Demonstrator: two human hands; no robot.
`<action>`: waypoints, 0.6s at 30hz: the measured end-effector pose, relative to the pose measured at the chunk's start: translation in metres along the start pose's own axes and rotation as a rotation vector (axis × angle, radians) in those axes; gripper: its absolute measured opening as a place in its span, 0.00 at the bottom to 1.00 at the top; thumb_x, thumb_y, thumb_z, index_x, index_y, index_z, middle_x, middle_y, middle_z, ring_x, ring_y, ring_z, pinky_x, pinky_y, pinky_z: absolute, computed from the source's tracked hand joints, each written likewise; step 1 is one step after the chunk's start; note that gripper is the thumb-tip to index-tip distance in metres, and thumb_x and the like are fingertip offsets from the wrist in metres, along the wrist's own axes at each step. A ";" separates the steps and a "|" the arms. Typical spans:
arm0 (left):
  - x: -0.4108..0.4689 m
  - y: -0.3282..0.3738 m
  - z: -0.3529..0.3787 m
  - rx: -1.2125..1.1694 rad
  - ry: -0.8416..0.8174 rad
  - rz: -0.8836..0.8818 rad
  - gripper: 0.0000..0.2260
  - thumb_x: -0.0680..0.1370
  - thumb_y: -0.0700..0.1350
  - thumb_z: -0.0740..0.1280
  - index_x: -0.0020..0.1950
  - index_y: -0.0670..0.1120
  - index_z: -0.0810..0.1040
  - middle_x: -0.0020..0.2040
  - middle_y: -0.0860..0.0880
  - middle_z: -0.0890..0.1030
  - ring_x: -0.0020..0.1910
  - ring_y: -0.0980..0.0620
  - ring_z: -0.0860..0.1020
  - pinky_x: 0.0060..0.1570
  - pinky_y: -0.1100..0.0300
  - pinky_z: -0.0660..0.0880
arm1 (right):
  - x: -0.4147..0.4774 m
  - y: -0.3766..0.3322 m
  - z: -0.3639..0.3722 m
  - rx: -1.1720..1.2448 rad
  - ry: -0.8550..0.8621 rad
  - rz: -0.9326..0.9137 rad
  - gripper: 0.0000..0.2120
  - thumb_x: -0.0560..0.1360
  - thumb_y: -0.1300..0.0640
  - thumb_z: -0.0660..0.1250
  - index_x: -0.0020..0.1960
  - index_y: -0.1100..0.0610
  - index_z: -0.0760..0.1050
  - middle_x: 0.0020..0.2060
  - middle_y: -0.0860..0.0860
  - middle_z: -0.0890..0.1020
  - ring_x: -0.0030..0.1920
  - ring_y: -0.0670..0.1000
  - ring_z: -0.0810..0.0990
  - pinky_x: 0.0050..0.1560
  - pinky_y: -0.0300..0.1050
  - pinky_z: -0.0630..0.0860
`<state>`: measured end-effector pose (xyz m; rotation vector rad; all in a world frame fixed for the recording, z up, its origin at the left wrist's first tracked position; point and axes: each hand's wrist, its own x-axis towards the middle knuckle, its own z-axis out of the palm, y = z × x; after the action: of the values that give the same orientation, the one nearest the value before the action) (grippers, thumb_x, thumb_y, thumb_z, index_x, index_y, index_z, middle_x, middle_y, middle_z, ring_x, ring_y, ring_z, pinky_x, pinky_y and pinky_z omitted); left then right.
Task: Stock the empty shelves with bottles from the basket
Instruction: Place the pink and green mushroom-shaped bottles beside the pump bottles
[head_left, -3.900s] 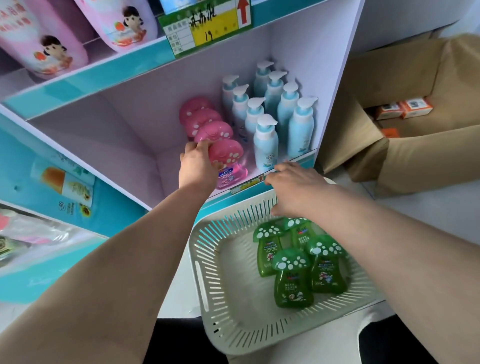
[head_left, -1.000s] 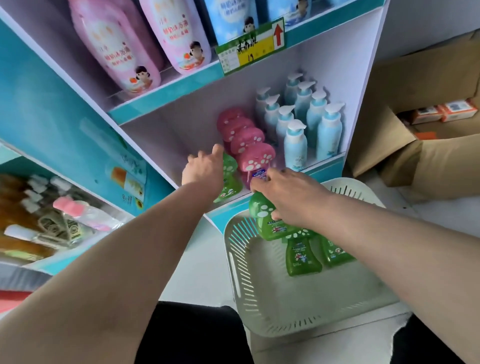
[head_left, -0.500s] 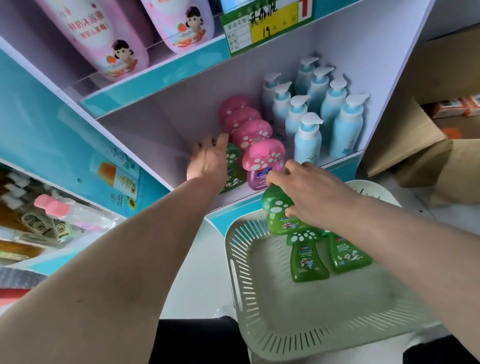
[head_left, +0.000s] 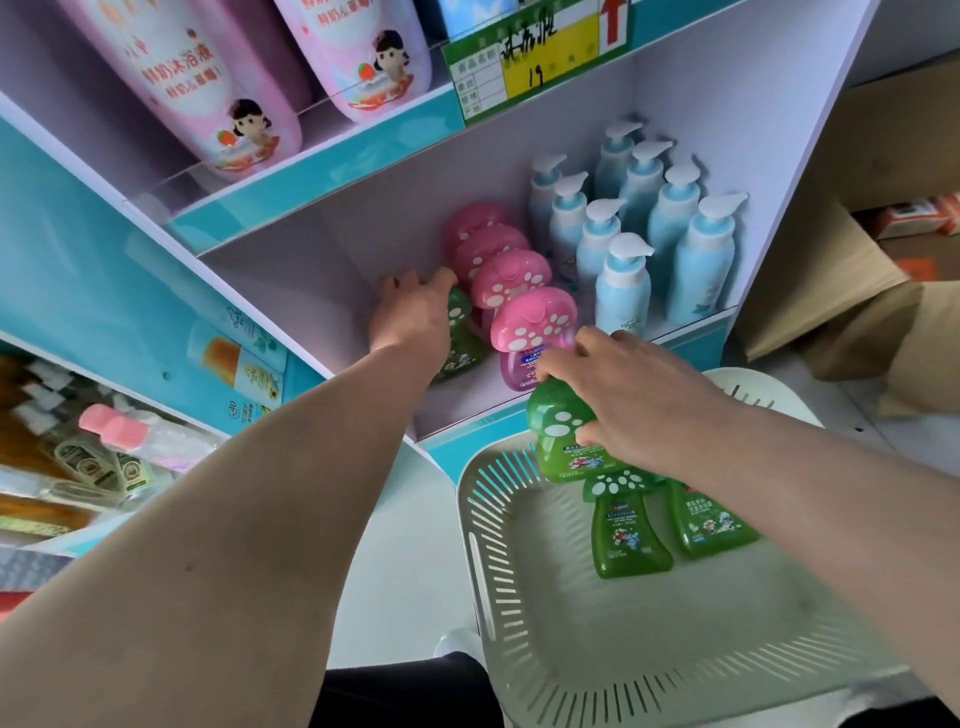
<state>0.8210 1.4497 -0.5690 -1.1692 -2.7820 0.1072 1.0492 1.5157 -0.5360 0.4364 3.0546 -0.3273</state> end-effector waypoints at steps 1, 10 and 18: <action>0.004 -0.002 0.000 0.021 0.000 -0.004 0.23 0.74 0.35 0.66 0.66 0.51 0.68 0.61 0.41 0.71 0.63 0.39 0.67 0.52 0.49 0.72 | 0.000 0.001 0.001 -0.001 0.000 -0.003 0.26 0.71 0.53 0.72 0.63 0.49 0.61 0.53 0.51 0.70 0.53 0.56 0.74 0.53 0.53 0.75; 0.039 -0.011 0.009 0.066 0.041 0.013 0.20 0.73 0.34 0.65 0.64 0.48 0.69 0.60 0.38 0.70 0.60 0.36 0.67 0.49 0.47 0.73 | 0.007 0.004 0.012 0.025 -0.006 0.005 0.28 0.72 0.57 0.71 0.65 0.48 0.60 0.56 0.52 0.71 0.54 0.55 0.74 0.51 0.52 0.76; 0.056 -0.020 0.018 0.048 0.056 -0.040 0.20 0.74 0.35 0.66 0.65 0.44 0.70 0.62 0.35 0.69 0.60 0.33 0.68 0.54 0.47 0.72 | 0.011 0.007 0.018 0.055 0.031 0.034 0.28 0.72 0.55 0.71 0.65 0.46 0.60 0.56 0.51 0.71 0.54 0.53 0.72 0.52 0.50 0.73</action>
<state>0.7655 1.4758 -0.5799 -1.0877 -2.7367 0.1341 1.0404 1.5214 -0.5553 0.5003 3.0706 -0.4083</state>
